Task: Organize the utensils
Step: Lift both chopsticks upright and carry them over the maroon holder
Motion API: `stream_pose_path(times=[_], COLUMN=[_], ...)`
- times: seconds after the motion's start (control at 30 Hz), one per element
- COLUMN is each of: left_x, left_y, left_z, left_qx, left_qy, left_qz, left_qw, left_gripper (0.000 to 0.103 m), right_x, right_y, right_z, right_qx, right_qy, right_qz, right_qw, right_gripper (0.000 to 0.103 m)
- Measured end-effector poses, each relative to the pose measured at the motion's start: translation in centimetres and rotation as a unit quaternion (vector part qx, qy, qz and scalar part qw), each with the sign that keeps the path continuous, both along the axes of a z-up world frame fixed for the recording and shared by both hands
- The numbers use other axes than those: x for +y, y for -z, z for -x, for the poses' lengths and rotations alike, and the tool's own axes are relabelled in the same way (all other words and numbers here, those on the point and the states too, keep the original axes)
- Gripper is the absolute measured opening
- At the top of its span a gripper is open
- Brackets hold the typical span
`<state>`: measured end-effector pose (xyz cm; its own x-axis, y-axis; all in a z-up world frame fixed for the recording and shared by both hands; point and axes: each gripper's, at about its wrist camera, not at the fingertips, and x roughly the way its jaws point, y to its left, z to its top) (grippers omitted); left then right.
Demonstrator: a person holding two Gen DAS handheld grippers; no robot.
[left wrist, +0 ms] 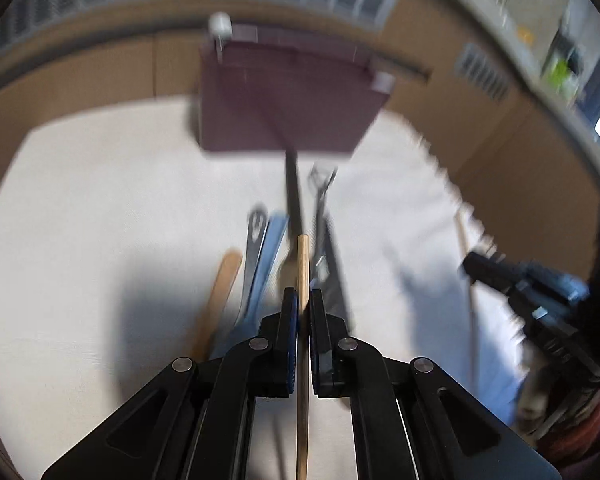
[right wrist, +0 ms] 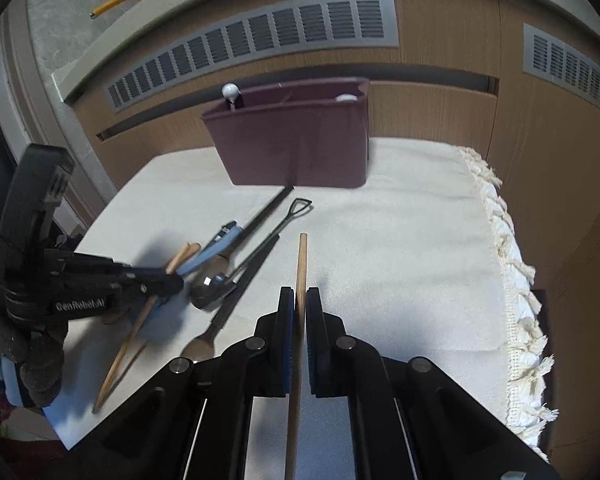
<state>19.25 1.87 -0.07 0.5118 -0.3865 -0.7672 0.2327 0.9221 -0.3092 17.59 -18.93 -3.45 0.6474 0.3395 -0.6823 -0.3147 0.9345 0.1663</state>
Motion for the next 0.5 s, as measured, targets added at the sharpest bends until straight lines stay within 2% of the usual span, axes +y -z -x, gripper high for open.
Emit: stream_pose_path(times=[0.1,0.23,0.27,0.33,0.37,0.4,0.43,0.5], left_x=[0.7,1.4,1.6,1.9,2.3,2.6,2.9,2.7], left_y=[-3.1,-6.7,-8.2,-13.1,-16.0,-17.7,-20.1,-22.9], left_z=[1.6,2.0,1.9,1.7,1.9,2.1,2.3,1.7], left_qx=[-0.057,-0.112,-0.134,-0.210,-0.264,-0.299,-0.360,-0.448], left_qy=[-0.018,-0.032,-0.037,-0.047,-0.060,-0.067,-0.077,-0.105], left_qz=[0.008,0.026,0.031,0.061,0.084,0.097,0.106,0.080], left_qw=[0.9982,0.9929,0.9898,0.9746,0.9591,0.9468,0.9236,0.8844], left_gripper=[0.005,0.005,0.005,0.005,0.005,0.005,0.005,0.005], right_x=[-0.1,-0.2,-0.4,-0.5,-0.6,-0.6,-0.5,-0.5], right_y=[-1.7,-3.6,-4.3,-6.4,-9.1,-11.3,-14.2,-19.2], right_z=[0.9,1.5,1.5,1.4,1.3,1.3,1.3,1.1], right_qx=[-0.023,-0.052,-0.061,-0.087,-0.123,-0.157,-0.201,-0.273], right_qy=[-0.006,-0.002,-0.001,-0.001,-0.004,-0.007,-0.008,-0.005], right_qz=[-0.007,-0.015,-0.023,-0.038,-0.049,-0.053,-0.054,-0.051], right_qw=[1.000,0.999,0.998,0.996,0.991,0.986,0.978,0.961], right_gripper=[0.005,0.005,0.005,0.005,0.005,0.005,0.005,0.005])
